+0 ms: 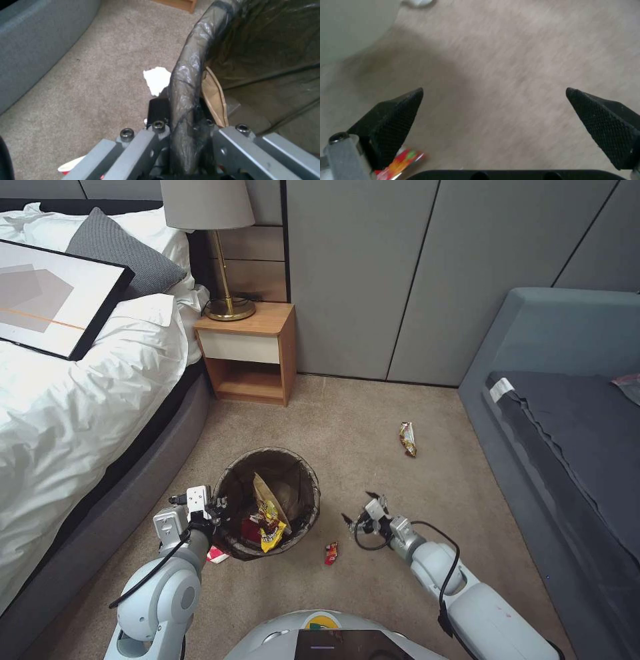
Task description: Pick up the trash bin, then pick up the garbage from the floor and place it into the trash bin.
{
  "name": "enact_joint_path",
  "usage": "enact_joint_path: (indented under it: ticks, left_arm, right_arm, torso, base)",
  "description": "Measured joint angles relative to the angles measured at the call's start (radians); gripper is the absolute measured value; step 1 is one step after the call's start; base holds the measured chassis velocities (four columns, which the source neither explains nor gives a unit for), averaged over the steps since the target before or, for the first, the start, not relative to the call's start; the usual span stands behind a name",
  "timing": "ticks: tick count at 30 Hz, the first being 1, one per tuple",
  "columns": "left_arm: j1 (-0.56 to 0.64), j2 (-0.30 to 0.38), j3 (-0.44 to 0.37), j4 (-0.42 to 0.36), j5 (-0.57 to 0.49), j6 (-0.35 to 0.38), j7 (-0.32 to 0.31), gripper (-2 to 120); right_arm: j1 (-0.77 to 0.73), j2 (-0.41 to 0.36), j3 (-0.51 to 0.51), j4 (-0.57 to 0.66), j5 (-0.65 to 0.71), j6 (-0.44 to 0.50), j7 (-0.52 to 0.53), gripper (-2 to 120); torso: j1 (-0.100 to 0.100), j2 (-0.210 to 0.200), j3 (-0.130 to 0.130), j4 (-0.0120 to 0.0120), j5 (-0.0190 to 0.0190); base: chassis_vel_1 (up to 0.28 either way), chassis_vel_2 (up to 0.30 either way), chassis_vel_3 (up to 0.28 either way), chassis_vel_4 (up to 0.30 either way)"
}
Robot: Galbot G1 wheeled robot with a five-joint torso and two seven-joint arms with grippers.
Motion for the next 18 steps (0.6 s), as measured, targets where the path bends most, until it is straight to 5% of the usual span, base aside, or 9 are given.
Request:
enact_joint_path:
  ticks: [11,18]
  left_arm:
    - [-0.002,-0.021,0.019,0.009,0.017,-0.001,0.003,3]
    - [-0.005,-0.026,0.029,0.016,0.026,-0.003,0.005,3]
  right_arm:
    - [0.024,-0.094,-0.144,0.099,0.324,-0.205,0.159,100]
    - [0.045,-0.095,-0.196,0.102,0.406,-0.246,0.196,100]
  torso:
    - [0.000,0.000,0.000,0.0000,-0.0003]
    - [0.000,0.000,0.000,0.0000,-0.0004]
  base:
    - [0.000,0.000,0.000,0.000]
    - [0.000,0.000,0.000,0.000]
